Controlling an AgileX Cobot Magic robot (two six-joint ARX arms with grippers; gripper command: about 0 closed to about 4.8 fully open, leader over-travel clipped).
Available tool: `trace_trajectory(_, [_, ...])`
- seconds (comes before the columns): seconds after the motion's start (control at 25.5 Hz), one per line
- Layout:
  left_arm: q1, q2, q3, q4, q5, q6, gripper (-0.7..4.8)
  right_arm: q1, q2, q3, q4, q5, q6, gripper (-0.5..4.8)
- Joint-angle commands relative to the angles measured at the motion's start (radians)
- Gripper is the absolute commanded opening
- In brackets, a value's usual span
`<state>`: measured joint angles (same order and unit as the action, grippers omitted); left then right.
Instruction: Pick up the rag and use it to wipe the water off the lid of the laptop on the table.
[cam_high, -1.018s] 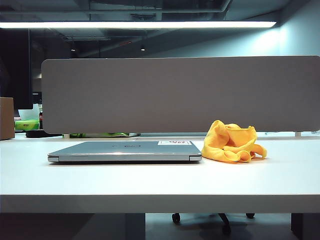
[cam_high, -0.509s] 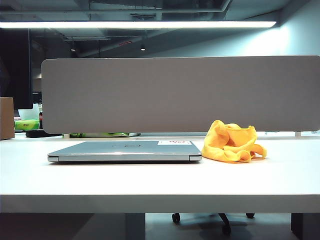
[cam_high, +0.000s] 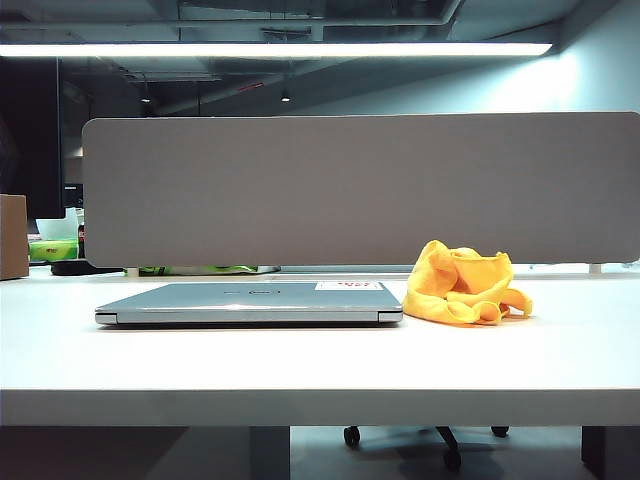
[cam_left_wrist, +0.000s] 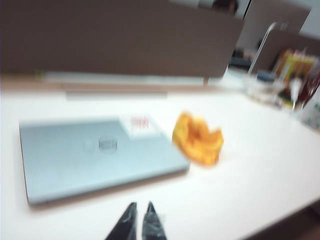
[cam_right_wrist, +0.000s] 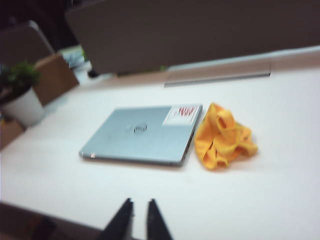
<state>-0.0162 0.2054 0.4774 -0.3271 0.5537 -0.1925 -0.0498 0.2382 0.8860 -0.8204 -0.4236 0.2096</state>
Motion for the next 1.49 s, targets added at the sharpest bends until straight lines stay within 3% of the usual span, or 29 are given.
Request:
trace_trajectory(0.04, [0.002, 0.127, 0.008, 0.003, 0.011, 0.047, 0.21, 0.006, 0.163, 0.12, -0.05, -0.02, -0.165, 1.26])
trace_trajectory(0.12, [0.002, 0.176, 0.008, 0.011, 0.011, 0.047, 0.21, 0.048, 0.224, 0.122, 0.016, -0.023, -0.161, 1.45])
trace_trajectory(0.16, [0.002, 0.228, 0.008, 0.032, 0.01, 0.047, 0.21, 0.097, 0.331, 0.121, 0.097, 0.036, -0.169, 1.59])
trace_trajectory(0.2, [0.002, 0.261, 0.008, 0.055, 0.009, 0.046, 0.21, 0.134, 0.438, 0.121, 0.16, 0.077, -0.169, 2.48])
trace_trajectory(0.24, [0.002, 0.272, 0.008, 0.062, 0.009, 0.046, 0.21, 0.15, 0.489, 0.122, 0.19, 0.1, -0.169, 3.0])
trace_trajectory(0.35, [0.003, 0.275, 0.007, 0.06, 0.007, 0.047, 0.21, 0.19, 0.679, 0.123, 0.319, 0.163, -0.169, 4.03])
trace_trajectory(0.51, [0.002, 0.261, 0.008, 0.07, 0.008, 0.046, 0.21, 0.213, 1.062, 0.132, 0.674, 0.197, -0.148, 4.15])
trace_trajectory(0.59, [0.003, 0.256, 0.008, 0.074, 0.008, 0.046, 0.21, 0.227, 1.261, 0.181, 0.729, 0.225, -0.152, 4.51])
trace_trajectory(0.63, [0.003, 0.256, 0.008, 0.074, 0.008, 0.047, 0.21, 0.227, 1.302, 0.197, 0.728, 0.245, -0.159, 4.75])
trace_trajectory(0.82, [0.002, 0.255, 0.007, 0.074, 0.01, 0.046, 0.21, 0.228, 1.574, 0.353, 0.721, 0.299, -0.163, 4.79])
trace_trajectory(1.06, [0.002, 0.254, 0.007, 0.075, 0.008, 0.047, 0.21, 0.232, 1.71, 0.465, 0.693, 0.371, -0.215, 4.79])
trace_trajectory(1.29, [0.002, 0.254, 0.007, 0.074, 0.008, 0.047, 0.21, 0.245, 1.79, 0.47, 0.659, 0.37, -0.244, 4.79])
trace_trajectory(1.33, [0.002, 0.254, 0.007, 0.074, 0.008, 0.047, 0.21, 0.246, 1.793, 0.47, 0.642, 0.369, -0.244, 4.24])
trace_trajectory(1.41, [0.002, 0.254, 0.007, 0.074, 0.008, 0.047, 0.21, 0.248, 1.793, 0.47, 0.632, 0.369, -0.245, 2.27])
trace_trajectory(1.45, [0.002, 0.254, 0.007, 0.074, 0.008, 0.047, 0.21, 0.248, 1.784, 0.473, 0.623, 0.354, -0.245, 0.69])
trace_trajectory(1.49, [0.002, 0.254, 0.007, 0.074, 0.008, 0.047, 0.21, 0.248, 1.777, 0.478, 0.616, 0.349, -0.245, 0.4])
